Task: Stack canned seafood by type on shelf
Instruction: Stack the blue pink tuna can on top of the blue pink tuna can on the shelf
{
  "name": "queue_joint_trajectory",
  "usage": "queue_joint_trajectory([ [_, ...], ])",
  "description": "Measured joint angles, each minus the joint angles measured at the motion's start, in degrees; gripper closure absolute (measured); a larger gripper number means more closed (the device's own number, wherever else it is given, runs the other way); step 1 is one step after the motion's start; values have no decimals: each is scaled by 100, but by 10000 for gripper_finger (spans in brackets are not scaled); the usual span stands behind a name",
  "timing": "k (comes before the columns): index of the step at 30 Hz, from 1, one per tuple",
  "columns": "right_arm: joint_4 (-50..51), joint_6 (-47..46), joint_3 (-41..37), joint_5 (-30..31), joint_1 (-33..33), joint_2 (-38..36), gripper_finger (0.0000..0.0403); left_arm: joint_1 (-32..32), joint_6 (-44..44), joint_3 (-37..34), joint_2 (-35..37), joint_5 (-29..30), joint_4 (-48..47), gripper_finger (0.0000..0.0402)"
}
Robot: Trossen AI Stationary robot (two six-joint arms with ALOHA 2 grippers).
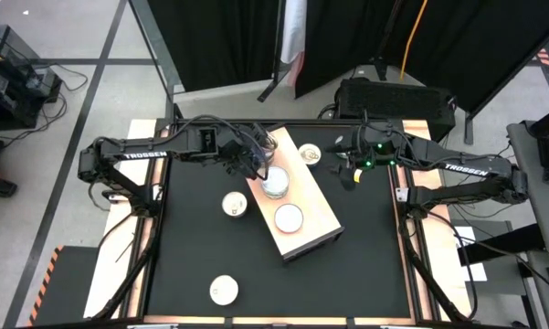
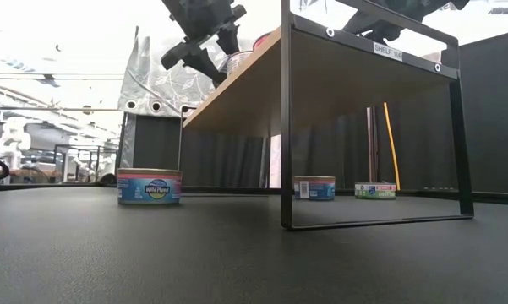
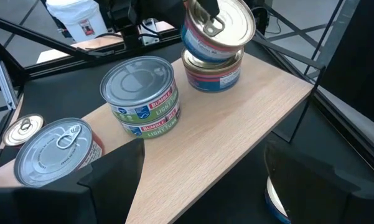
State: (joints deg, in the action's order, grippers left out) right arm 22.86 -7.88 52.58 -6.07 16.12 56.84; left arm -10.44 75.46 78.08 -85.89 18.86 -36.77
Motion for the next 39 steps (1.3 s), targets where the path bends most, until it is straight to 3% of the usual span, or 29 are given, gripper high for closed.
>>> queue_joint_trajectory([
  [6, 22, 2, 0, 0, 0, 0, 78, 2, -18, 0, 0, 102, -24, 122],
  [18, 52, 7, 2, 0, -11, 0, 78, 7, -306, 0, 2, 107, -581, 120],
  [25, 54, 22, 2, 0, -11, 0, 78, 7, -226, 0, 2, -244, -521, 120],
  [39, 56, 59, 2, 0, -11, 0, 78, -29, -161, -4, 2, -368, -262, 120],
])
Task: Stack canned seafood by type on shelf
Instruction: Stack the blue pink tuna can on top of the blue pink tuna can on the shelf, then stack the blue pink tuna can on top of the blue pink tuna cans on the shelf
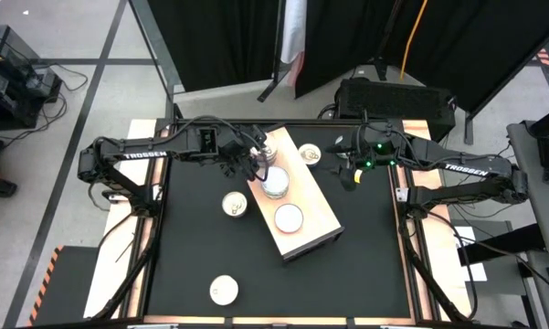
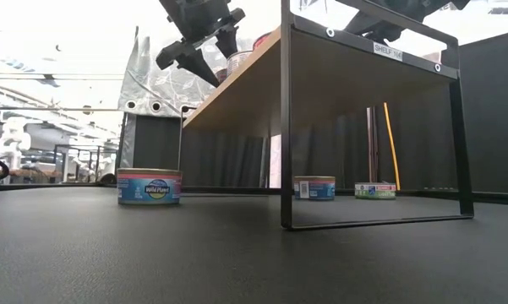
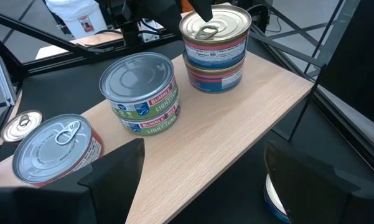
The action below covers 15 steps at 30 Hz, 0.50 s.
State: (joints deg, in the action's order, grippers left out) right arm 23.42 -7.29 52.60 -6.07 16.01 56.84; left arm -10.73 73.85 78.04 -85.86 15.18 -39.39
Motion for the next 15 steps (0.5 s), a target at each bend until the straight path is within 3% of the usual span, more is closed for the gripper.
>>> queue_joint_trajectory([
  [7, 16, -11, 0, 0, 0, 0, 78, 33, -436, -7, 172, 100, -46, 120],
  [12, 124, 46, 0, 2, 0, 0, 78, 360, -1792, -7, 559, -17, -147, 120],
  [15, 144, 96, 0, 2, 0, 0, 78, 648, -3085, -6, 881, 25, -215, 120],
])
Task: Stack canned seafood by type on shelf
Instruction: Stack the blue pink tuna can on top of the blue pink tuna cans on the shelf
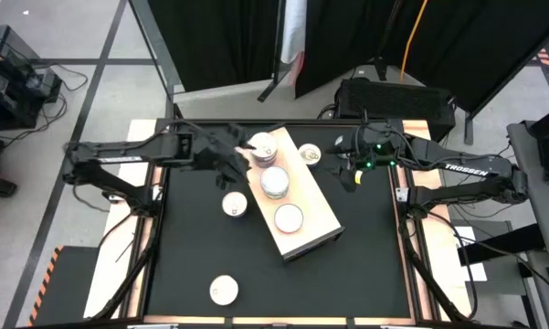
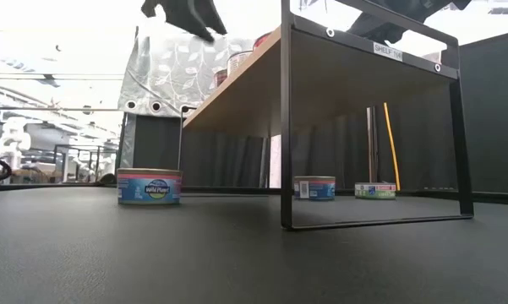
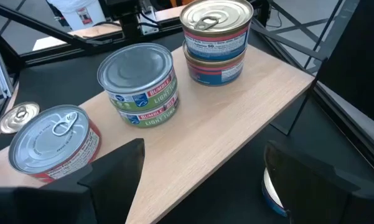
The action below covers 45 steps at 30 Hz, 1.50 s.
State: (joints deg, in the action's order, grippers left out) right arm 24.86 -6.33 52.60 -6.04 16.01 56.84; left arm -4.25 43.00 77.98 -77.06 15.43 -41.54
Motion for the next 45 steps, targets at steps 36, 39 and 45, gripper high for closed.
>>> queue_joint_trajectory([
  [36, 1406, -139, 4, 1668, 76, -74, 78, 2824, -6713, -2139, 164, 1729, -367, 132],
  [39, 1469, -249, 4, 1670, 76, -74, 78, 2812, -6821, -2539, 166, 1703, -341, 158],
  [45, 1299, -154, 4, 1681, 76, -74, 78, 2651, -6819, -2937, 168, 1600, -293, 233],
])
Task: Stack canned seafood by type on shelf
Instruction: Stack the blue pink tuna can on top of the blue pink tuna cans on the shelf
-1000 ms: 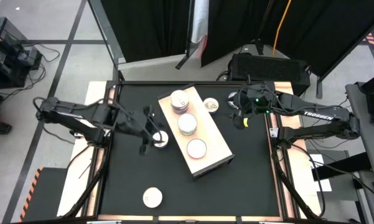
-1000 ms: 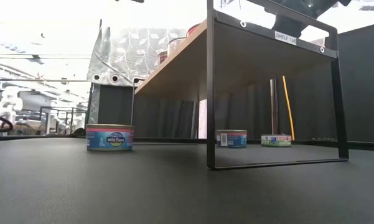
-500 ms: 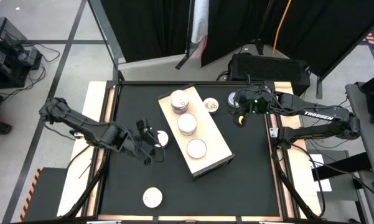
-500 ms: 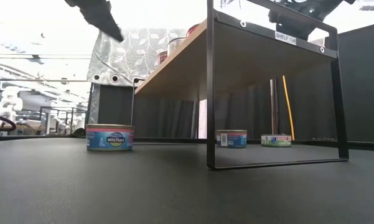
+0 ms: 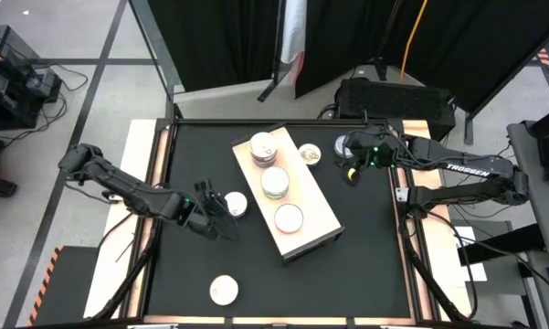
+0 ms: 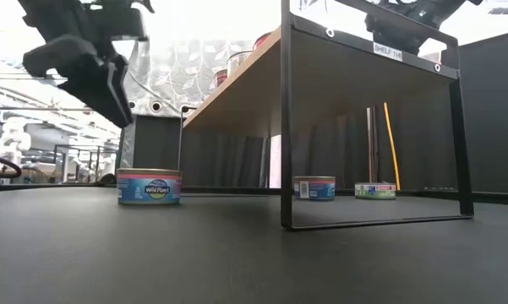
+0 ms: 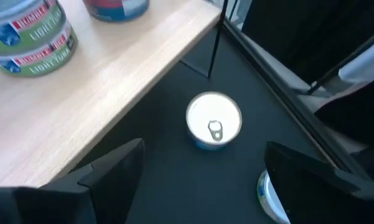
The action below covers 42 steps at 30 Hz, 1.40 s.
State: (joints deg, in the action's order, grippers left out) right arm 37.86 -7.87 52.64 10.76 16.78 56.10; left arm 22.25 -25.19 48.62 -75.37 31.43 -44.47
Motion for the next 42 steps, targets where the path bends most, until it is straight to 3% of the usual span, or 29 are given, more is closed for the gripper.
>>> queue_joint_trajectory([
  [14, -832, 381, 0, -2, 0, 0, 78, -451, 67, -32, 0, -921, 390, 394],
  [20, -787, 370, 0, -7, 0, 0, 78, -713, 146, -32, 0, -1361, 297, 395],
  [42, -760, 512, -2, -33, 0, -1, 78, -1102, -237, -332, 0, -1819, 326, 394],
])
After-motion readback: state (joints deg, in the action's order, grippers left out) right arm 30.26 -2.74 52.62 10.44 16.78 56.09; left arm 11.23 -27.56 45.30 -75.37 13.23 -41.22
